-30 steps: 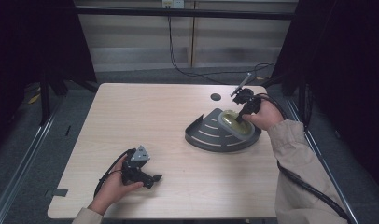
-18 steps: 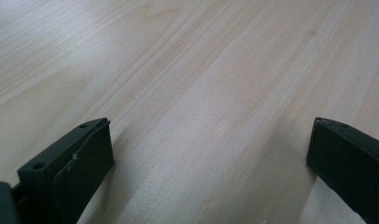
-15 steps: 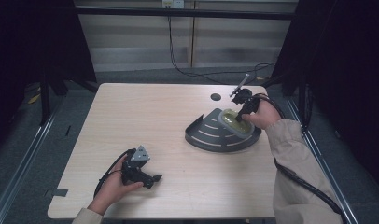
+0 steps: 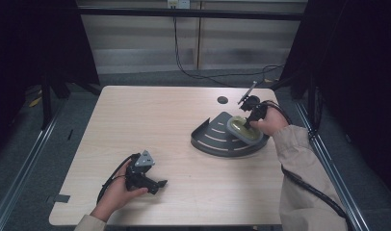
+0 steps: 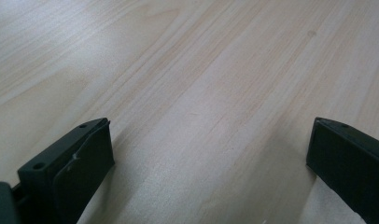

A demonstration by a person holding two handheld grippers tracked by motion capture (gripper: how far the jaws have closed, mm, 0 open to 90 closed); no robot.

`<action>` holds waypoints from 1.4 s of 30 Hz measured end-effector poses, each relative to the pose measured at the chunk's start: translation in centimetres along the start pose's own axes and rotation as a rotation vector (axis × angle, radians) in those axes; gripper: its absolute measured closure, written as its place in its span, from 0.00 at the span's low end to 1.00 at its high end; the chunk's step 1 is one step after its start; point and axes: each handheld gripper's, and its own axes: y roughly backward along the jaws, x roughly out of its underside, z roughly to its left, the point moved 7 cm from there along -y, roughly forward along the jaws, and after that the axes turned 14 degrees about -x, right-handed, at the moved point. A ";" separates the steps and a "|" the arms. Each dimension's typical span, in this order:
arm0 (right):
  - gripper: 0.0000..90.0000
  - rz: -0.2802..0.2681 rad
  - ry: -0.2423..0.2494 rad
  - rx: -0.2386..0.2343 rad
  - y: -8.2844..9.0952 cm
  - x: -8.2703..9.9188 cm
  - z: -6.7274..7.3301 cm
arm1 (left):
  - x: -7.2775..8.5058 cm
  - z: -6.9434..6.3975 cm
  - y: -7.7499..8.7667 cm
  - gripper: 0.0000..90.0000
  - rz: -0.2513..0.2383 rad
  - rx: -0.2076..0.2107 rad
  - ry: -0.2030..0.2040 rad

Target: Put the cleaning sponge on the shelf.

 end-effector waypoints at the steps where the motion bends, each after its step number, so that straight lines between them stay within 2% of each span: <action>1: 0.80 0.003 0.002 0.004 -0.1 0.1 -0.1 | 0.0 0.0 0.0 0.00 0.000 0.000 -0.001; 5: 0.80 0.002 0.012 0.008 -0.5 0.5 -0.8 | 0.0 0.0 0.0 0.00 0.000 0.002 0.000; 12: 0.80 0.012 0.024 0.011 -1.2 0.8 -1.1 | 0.0 0.0 0.0 0.00 -0.002 -0.001 0.001; 21: 0.80 0.044 -0.005 -0.014 -1.8 1.2 -1.6 | 0.0 0.0 0.0 0.00 -0.006 0.000 0.006; 23: 0.80 0.047 0.000 -0.016 -1.8 1.2 -1.7 | 0.0 0.0 0.0 0.00 -0.004 0.000 0.001; 27: 0.80 0.039 -0.024 -0.036 -2.0 1.3 -2.1 | 0.0 0.0 0.0 0.00 -0.005 0.000 0.005; 32: 0.80 0.051 -0.025 -0.046 -2.1 1.2 -2.2 | 0.0 0.0 0.0 0.00 -0.003 -0.001 0.000; 34: 0.80 0.072 -0.018 -0.049 -2.3 1.4 -2.4 | 0.0 0.0 0.0 0.00 -0.005 0.000 0.005; 39: 0.80 0.066 -0.054 -0.082 -2.3 1.6 -2.7 | 0.0 0.0 0.0 0.00 -0.004 0.000 0.001; 42: 0.80 0.063 -0.055 -0.083 -2.3 1.6 -2.8 | 0.0 0.0 0.0 0.00 -0.003 0.000 0.000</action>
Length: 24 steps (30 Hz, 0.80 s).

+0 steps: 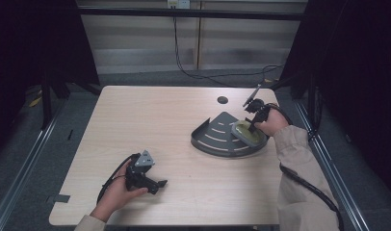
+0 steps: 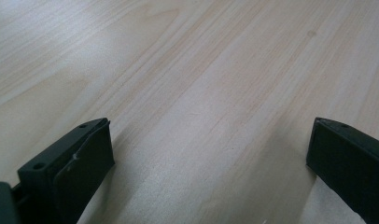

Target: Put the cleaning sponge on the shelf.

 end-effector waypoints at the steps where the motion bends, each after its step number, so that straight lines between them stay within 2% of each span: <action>1: 0.80 0.000 0.000 0.002 0.0 0.0 0.0 | 0.0 0.0 0.0 0.00 -0.001 0.001 0.001; 15: 0.79 0.016 -0.001 0.000 -0.1 -0.1 0.0 | 0.0 0.0 0.0 0.00 -0.002 0.000 0.004; 22: 0.78 0.018 -0.038 -0.015 -0.1 -0.1 0.0 | 0.0 0.0 0.0 0.00 0.000 0.000 0.002; 24: 0.75 0.017 -0.044 -0.012 -0.1 -0.1 0.0 | 0.0 0.0 0.0 0.00 0.000 0.000 0.001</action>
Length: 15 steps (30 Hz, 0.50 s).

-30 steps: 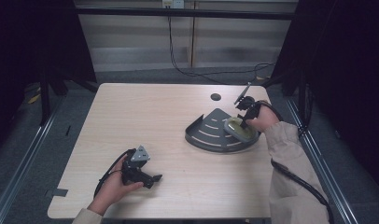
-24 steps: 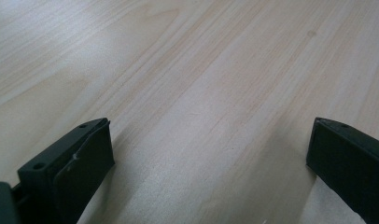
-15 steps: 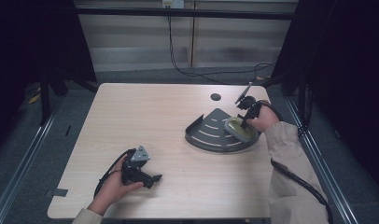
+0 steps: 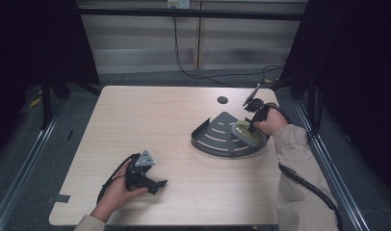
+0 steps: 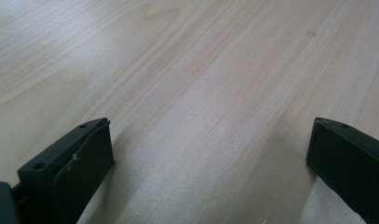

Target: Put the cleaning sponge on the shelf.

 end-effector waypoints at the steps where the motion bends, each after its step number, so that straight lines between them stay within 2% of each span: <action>1: 0.72 -0.002 -0.003 0.007 0.0 0.0 -0.1 | 0.0 0.0 0.0 0.00 -0.001 0.000 0.000; 3: 0.67 0.000 0.002 0.017 0.0 0.0 -0.2 | 0.0 0.0 0.0 0.00 -0.001 0.001 0.000; 4: 0.60 0.002 -0.014 0.024 0.0 0.1 -0.1 | 0.0 0.0 0.0 0.00 0.000 0.000 0.000; 6: 0.57 0.005 -0.015 0.032 0.0 0.1 -0.2 | 0.0 0.0 0.0 0.00 0.000 0.000 -0.001; 8: 0.49 -0.020 -0.030 0.034 0.2 0.1 -0.1 | 0.0 0.0 0.0 0.00 0.000 0.000 0.000; 9: 0.49 -0.020 -0.030 0.034 0.2 0.1 -0.1 | 0.0 0.0 0.0 0.00 0.000 0.000 -0.001; 15: 0.30 -0.035 -0.025 0.047 0.9 0.1 0.1 | 0.0 0.0 0.0 0.00 0.003 0.002 -0.003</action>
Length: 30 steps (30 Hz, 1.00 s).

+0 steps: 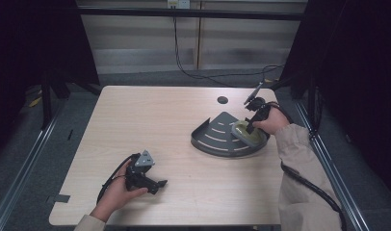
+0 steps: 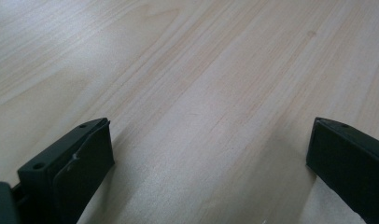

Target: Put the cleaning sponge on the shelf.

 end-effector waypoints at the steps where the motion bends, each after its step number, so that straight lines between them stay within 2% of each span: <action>1: 0.28 -0.003 0.003 0.010 0.1 0.0 0.0 | 0.0 0.0 0.0 0.00 0.000 0.000 0.000; 3: 0.22 -0.010 0.006 0.023 0.3 0.0 -0.1 | 0.0 0.0 0.0 0.00 0.000 0.000 0.001; 8: 0.19 -0.007 -0.002 0.010 0.4 0.2 0.2 | 0.0 0.0 0.0 0.00 -0.002 0.001 0.002; 13: 0.18 -0.012 0.009 -0.013 0.5 0.2 0.7 | 0.0 0.0 0.0 0.00 -0.001 0.001 0.002; 30: 0.18 -0.030 0.050 -0.025 1.3 0.7 2.2 | 0.0 0.0 0.0 0.00 -0.004 0.001 0.003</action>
